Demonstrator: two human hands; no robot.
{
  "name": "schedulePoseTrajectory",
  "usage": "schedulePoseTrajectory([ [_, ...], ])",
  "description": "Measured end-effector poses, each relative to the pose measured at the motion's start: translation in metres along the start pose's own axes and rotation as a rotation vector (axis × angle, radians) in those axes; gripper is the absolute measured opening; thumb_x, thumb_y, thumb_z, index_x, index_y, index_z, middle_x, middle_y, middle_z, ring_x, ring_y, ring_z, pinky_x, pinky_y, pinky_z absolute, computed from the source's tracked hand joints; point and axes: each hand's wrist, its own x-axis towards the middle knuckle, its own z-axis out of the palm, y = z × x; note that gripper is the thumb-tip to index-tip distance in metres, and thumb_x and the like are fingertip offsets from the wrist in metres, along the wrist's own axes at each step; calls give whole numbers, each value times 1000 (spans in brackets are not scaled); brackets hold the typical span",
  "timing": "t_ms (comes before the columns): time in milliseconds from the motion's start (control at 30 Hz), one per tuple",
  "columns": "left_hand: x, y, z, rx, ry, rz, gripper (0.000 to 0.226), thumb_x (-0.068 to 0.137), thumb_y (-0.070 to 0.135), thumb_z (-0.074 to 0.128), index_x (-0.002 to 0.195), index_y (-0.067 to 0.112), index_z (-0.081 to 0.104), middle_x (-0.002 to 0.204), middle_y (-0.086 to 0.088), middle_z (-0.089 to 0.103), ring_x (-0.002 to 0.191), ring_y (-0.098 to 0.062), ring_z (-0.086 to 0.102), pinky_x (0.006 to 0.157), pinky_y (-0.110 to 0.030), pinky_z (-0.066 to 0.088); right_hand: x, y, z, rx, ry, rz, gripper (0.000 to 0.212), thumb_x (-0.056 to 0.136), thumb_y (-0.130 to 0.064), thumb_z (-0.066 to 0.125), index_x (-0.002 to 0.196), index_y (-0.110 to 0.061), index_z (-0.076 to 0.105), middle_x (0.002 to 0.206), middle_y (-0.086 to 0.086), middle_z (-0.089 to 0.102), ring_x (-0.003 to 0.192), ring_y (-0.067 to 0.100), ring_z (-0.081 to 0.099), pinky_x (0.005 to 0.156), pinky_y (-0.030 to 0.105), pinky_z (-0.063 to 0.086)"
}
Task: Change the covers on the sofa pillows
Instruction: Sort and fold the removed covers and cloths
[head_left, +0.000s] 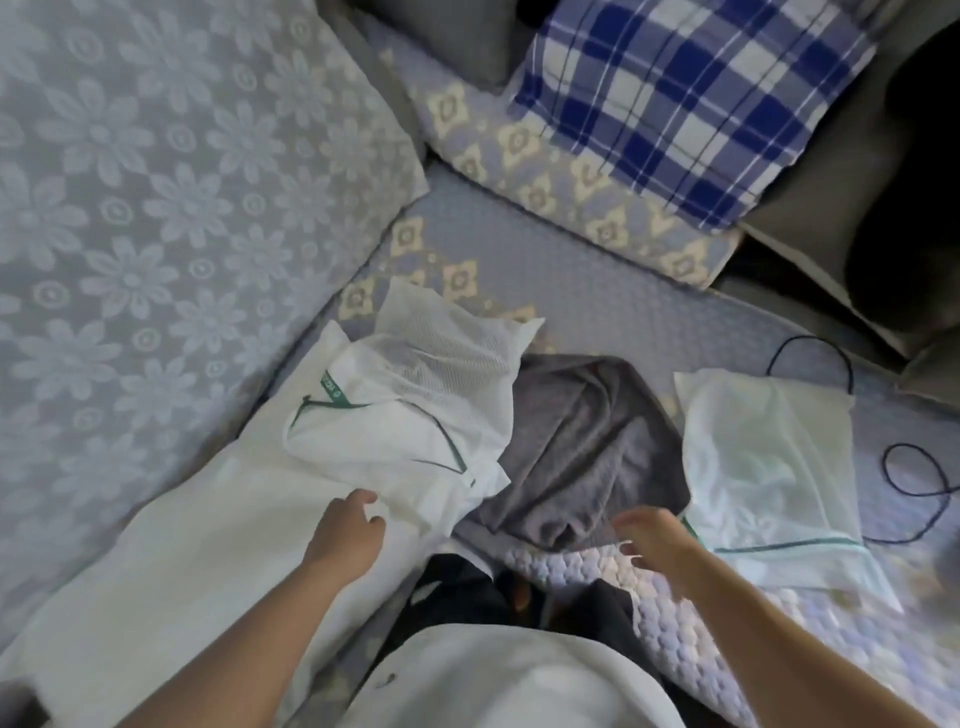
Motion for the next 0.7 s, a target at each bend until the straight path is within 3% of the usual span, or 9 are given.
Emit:
schedulePoseTrajectory([
  [133, 5, 14, 24, 26, 1, 78, 36, 99, 20, 52, 135, 21, 55, 133, -6, 55, 112, -21, 56, 86, -29, 43, 41, 31, 27, 391, -47, -21, 29, 88, -18, 64, 114, -29, 67, 106, 9, 61, 84, 17, 57, 76, 36, 53],
  [233, -6, 22, 35, 22, -5, 92, 31, 101, 21, 50, 130, 24, 56, 127, 0, 56, 105, -15, 53, 80, -24, 42, 63, 32, 65, 682, -198, 220, 38, 87, -21, 71, 122, -17, 56, 118, 4, 56, 90, 16, 59, 64, 29, 56],
  [333, -25, 29, 43, 45, -77, 100, 22, 101, 20, 49, 120, 30, 56, 121, 2, 58, 98, -11, 55, 75, -21, 40, 74, 26, 85, 1056, -195, 318, 41, 91, -26, 65, 130, -16, 57, 134, 3, 57, 118, 24, 55, 101, 42, 44],
  [400, -41, 38, 44, 77, -121, 93, 18, 101, 20, 49, 113, 30, 58, 117, 4, 61, 97, -10, 57, 77, -21, 43, 56, 10, 74, 1155, -159, 195, 32, 98, -21, 57, 130, -15, 61, 131, 0, 62, 122, 18, 55, 113, 39, 32],
  [467, -57, 49, 47, 67, -131, 125, 17, 101, 20, 51, 108, 33, 59, 111, 10, 62, 102, -10, 60, 82, -22, 48, 20, -5, 50, 1205, -139, 61, 17, 98, -11, 57, 107, -7, 70, 111, 7, 70, 98, 15, 67, 91, 28, 49],
  [500, -70, 62, 48, 57, -131, 198, 21, 100, 21, 54, 115, 35, 58, 114, 13, 60, 105, -9, 60, 83, -22, 49, -4, -11, 32, 1223, -127, -9, 14, 97, -6, 56, 97, -4, 70, 99, 10, 70, 82, 14, 70, 77, 25, 52],
  [567, -95, 87, 52, 95, -93, 451, 52, 94, 31, 64, 142, 37, 46, 135, 17, 48, 121, -5, 53, 95, -22, 46, -60, -25, 0, 1235, -162, -129, 17, 99, -4, 52, 93, -1, 68, 87, 10, 67, 67, 13, 68, 76, 27, 51],
  [633, -122, 121, 56, 187, -40, 759, 85, 82, 54, 67, 154, 40, 25, 152, 16, 27, 140, -4, 33, 113, -24, 34, -128, -37, -31, 1230, -226, -264, 20, 101, -8, 51, 100, 3, 68, 93, 15, 71, 81, 20, 71, 89, 34, 50],
  [700, -154, 163, 57, 126, 52, 919, 91, 77, 62, 65, 153, 45, 16, 157, 15, 19, 144, 1, 21, 115, -21, 26, -196, -44, -60, 1194, -249, -409, 23, 100, -6, 50, 108, 7, 67, 107, 22, 72, 103, 29, 70, 98, 39, 50],
])
